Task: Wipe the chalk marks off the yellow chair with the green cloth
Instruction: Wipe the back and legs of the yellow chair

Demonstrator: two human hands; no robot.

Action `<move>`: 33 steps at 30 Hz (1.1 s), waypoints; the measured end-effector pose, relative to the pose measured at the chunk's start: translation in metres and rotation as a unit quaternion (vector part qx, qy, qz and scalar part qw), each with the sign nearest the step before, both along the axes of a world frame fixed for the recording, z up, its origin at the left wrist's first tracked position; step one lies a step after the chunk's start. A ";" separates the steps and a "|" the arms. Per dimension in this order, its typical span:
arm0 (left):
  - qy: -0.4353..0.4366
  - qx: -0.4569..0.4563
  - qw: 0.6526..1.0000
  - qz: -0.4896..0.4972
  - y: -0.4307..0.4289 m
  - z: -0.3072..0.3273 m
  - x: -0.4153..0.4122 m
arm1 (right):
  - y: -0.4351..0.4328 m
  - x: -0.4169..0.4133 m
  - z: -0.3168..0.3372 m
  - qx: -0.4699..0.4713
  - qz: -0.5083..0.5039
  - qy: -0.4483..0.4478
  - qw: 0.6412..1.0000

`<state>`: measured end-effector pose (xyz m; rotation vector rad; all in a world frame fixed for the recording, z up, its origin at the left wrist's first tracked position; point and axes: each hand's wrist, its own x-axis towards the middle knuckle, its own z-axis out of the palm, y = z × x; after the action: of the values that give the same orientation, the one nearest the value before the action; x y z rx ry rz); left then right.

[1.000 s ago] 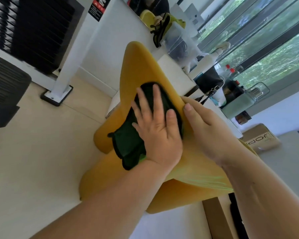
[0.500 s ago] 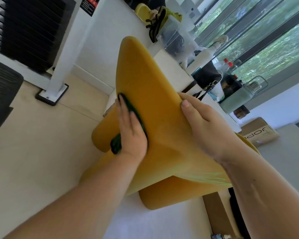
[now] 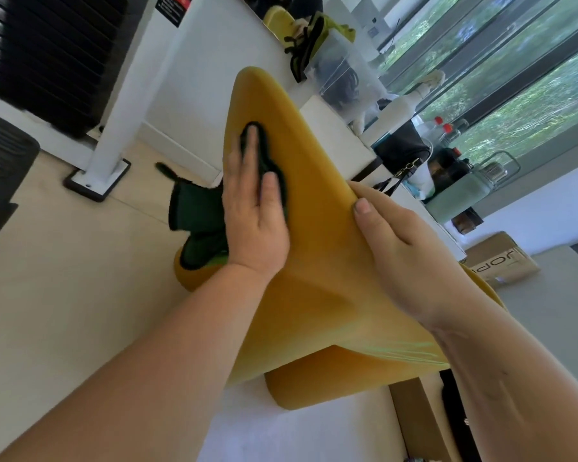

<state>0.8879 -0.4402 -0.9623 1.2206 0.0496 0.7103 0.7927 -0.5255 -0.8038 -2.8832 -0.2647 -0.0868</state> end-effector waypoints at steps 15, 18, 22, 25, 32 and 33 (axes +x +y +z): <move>0.020 0.007 0.999 -0.047 -0.035 0.027 -0.067 | 0.004 -0.007 0.002 -0.014 -0.002 -0.002 1.000; 0.039 0.015 0.998 -0.036 0.002 0.030 -0.027 | 0.001 -0.005 0.000 -0.009 0.009 -0.001 1.000; 0.069 -0.093 0.989 -0.088 0.016 0.007 0.014 | -0.001 0.001 0.002 -0.012 0.016 -0.002 1.000; 0.091 -0.134 0.980 -0.118 -0.006 -0.025 0.004 | 0.000 0.002 0.002 -0.018 0.015 -0.005 1.000; 0.100 -0.021 0.992 -0.080 -0.062 -0.010 -0.076 | 0.002 -0.004 -0.002 -0.037 -0.001 -0.028 0.999; 0.077 -0.017 0.994 -0.078 -0.064 0.004 -0.085 | 0.003 -0.005 -0.001 -0.039 -0.005 -0.027 0.999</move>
<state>0.8031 -0.5040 -0.9587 1.2308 0.0914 0.4764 0.7877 -0.5222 -0.8050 -2.9631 -0.2701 -0.1612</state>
